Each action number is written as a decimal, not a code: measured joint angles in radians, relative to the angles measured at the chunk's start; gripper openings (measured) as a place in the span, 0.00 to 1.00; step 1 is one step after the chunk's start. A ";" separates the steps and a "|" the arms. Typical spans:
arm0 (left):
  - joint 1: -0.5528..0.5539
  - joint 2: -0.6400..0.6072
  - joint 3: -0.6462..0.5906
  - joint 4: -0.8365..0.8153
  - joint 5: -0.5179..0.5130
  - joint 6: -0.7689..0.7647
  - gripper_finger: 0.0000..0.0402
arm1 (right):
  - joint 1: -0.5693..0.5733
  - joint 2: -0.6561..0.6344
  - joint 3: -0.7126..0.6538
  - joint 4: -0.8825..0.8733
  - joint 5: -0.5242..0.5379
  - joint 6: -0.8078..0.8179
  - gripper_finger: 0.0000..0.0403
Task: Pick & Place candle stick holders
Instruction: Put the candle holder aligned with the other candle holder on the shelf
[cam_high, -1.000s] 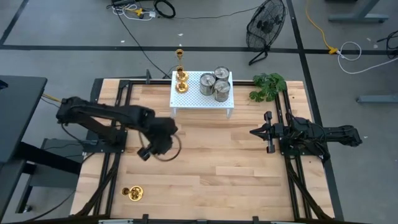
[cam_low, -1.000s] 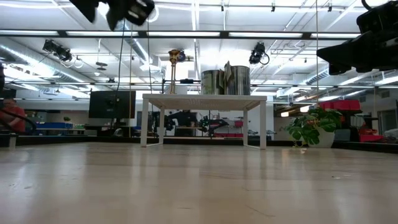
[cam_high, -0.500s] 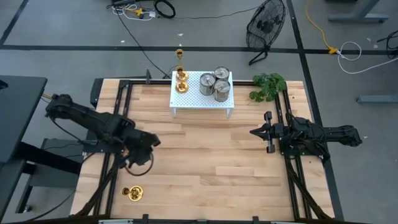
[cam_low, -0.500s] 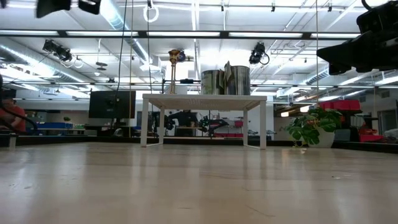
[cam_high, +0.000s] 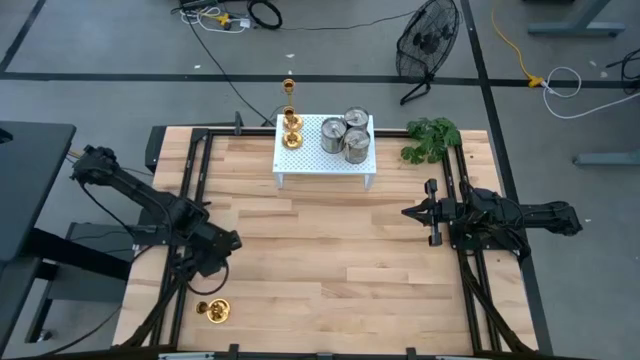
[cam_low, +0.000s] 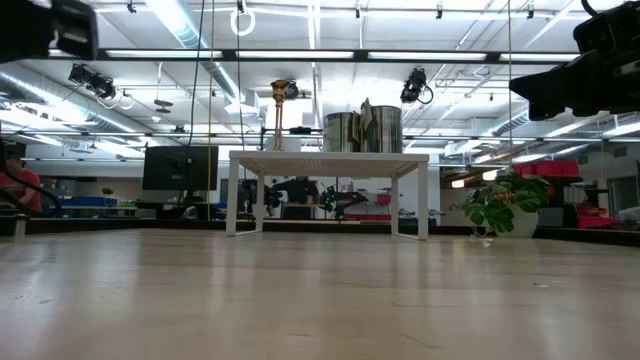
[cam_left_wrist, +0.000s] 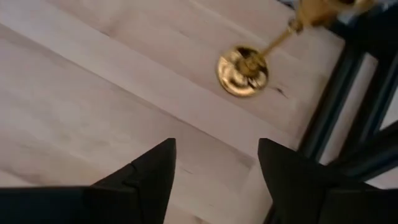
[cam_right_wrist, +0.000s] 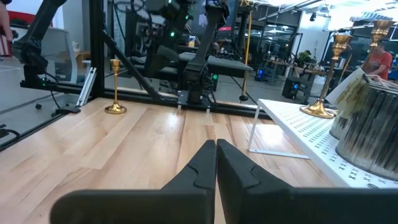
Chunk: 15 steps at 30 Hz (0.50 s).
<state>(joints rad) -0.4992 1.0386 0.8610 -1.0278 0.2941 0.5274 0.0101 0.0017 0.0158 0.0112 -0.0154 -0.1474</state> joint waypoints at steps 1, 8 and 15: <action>-0.006 0.000 -0.016 0.006 0.002 0.000 0.60 | 0.000 0.000 0.000 0.000 0.000 0.000 0.04; -0.037 0.001 -0.085 0.117 0.011 -0.005 0.67 | 0.000 0.000 0.000 -0.001 0.000 0.000 0.04; -0.075 0.001 -0.129 0.197 0.019 -0.086 0.71 | 0.000 0.000 0.000 -0.001 0.000 0.000 0.04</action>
<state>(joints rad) -0.5746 1.0397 0.7323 -0.8306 0.3133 0.4411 0.0101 0.0013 0.0160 0.0107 -0.0154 -0.1472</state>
